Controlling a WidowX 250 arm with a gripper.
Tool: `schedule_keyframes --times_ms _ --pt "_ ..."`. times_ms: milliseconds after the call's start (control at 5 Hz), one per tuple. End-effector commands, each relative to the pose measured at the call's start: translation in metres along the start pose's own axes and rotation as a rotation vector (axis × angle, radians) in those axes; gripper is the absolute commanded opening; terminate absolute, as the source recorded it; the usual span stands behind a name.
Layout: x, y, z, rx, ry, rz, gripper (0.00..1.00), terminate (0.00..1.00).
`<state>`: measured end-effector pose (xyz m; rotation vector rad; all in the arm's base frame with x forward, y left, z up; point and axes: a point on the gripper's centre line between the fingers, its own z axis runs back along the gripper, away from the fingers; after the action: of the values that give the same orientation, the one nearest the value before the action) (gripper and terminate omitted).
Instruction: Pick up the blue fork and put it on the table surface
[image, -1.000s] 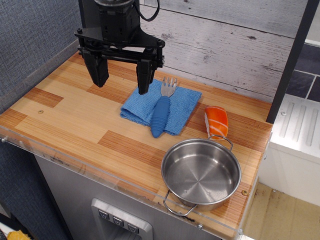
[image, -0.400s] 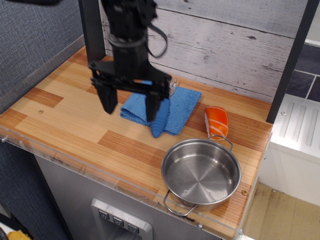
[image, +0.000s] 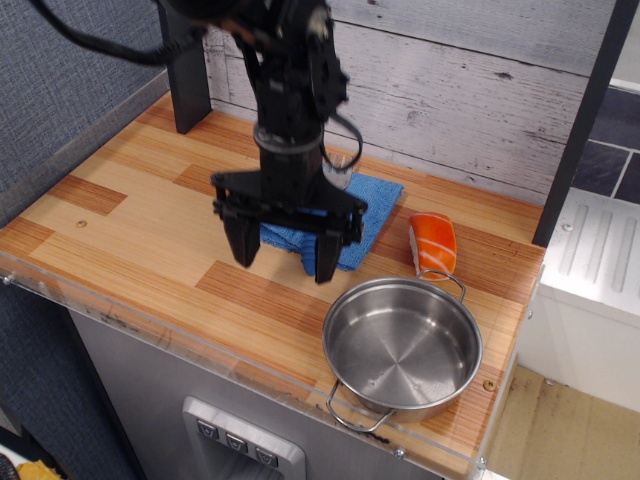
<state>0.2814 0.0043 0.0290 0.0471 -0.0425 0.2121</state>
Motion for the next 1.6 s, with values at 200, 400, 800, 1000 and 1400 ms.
schedule_keyframes --times_ms 200,400,800,1000,1400 --pt "0.022 0.0 -0.009 0.001 -0.005 -0.021 1.0 0.0" --pt "0.023 -0.005 -0.014 0.006 0.006 -0.04 1.0 0.0" --pt "0.025 -0.009 -0.013 0.015 0.001 -0.052 0.0 0.0" --pt "0.022 -0.01 -0.013 0.014 -0.004 -0.044 0.0 0.0" --pt "0.029 -0.004 0.055 -0.016 -0.137 -0.047 0.0 0.0"
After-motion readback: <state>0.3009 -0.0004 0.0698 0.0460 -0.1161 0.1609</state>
